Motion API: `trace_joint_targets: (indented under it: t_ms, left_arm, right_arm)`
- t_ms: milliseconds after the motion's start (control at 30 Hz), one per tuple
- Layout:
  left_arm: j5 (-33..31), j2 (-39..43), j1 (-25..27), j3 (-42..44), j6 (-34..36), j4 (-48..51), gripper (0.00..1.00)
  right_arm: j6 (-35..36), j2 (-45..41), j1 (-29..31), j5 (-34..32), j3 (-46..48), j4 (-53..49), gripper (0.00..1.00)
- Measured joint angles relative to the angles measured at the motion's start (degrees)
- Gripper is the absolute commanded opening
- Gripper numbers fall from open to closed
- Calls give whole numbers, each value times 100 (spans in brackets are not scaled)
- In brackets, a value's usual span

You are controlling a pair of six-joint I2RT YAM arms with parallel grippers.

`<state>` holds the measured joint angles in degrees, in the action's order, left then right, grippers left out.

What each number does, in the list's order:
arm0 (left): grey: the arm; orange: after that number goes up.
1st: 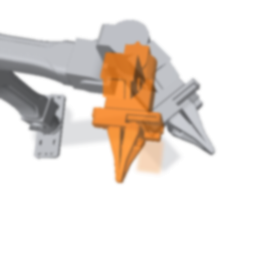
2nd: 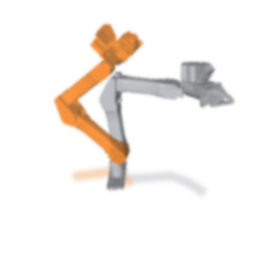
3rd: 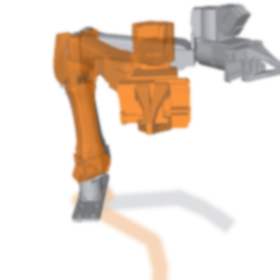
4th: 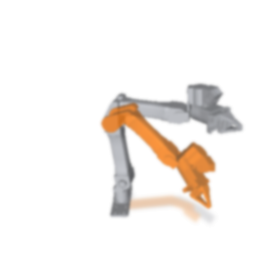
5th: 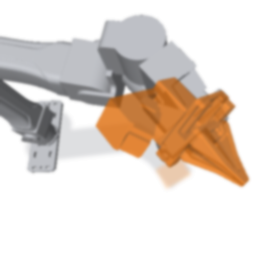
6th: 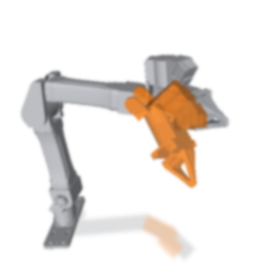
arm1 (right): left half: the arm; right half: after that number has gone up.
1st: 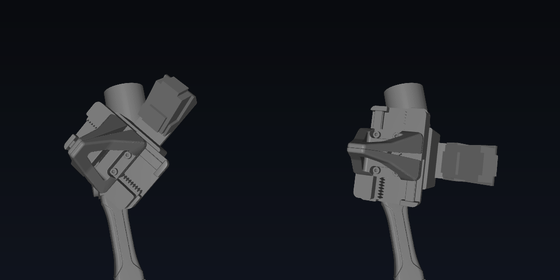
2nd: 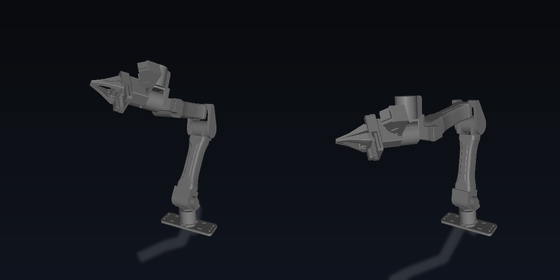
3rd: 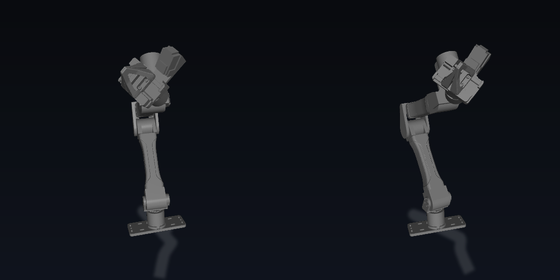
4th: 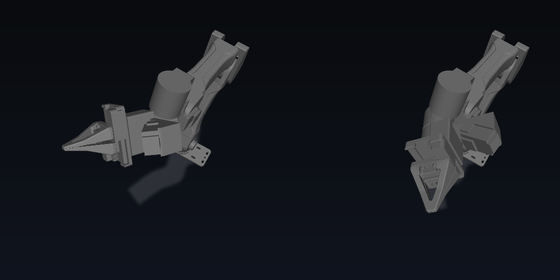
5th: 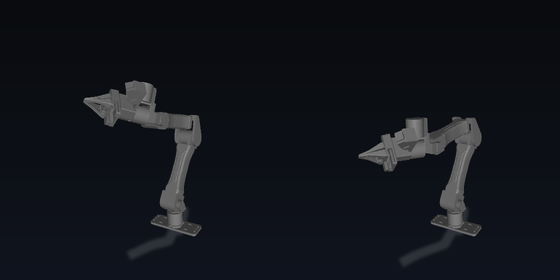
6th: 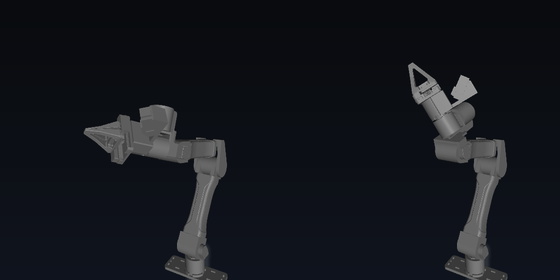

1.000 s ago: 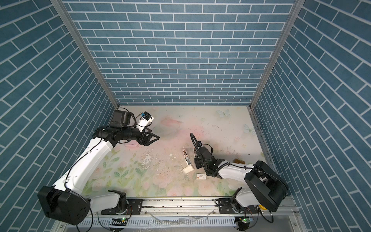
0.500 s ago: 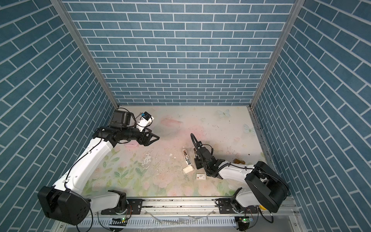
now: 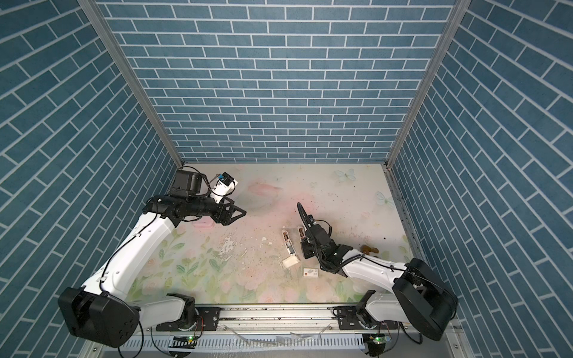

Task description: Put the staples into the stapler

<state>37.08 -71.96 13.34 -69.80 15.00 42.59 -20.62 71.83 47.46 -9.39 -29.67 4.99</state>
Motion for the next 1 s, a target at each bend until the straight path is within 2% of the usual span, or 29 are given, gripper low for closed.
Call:
trace_joint_targets:
  t_ms: [133,267,467,1000]
  left_arm:
    - [0,15,0,0,0,-2,84]
    - [0,50,0,2,0,-4,84]
    - [2,98,0,42,0,-9,84]
    - [4,116,-2,118,-2,-48,84]
  right_arm:
    - [-4,15,-42,-48,-417,-350,24]
    - [-13,393,-107,-111,-721,-529,25]
    - [-61,844,-125,-201,-734,-717,26]
    - [-162,1064,-146,-260,-732,-710,27]
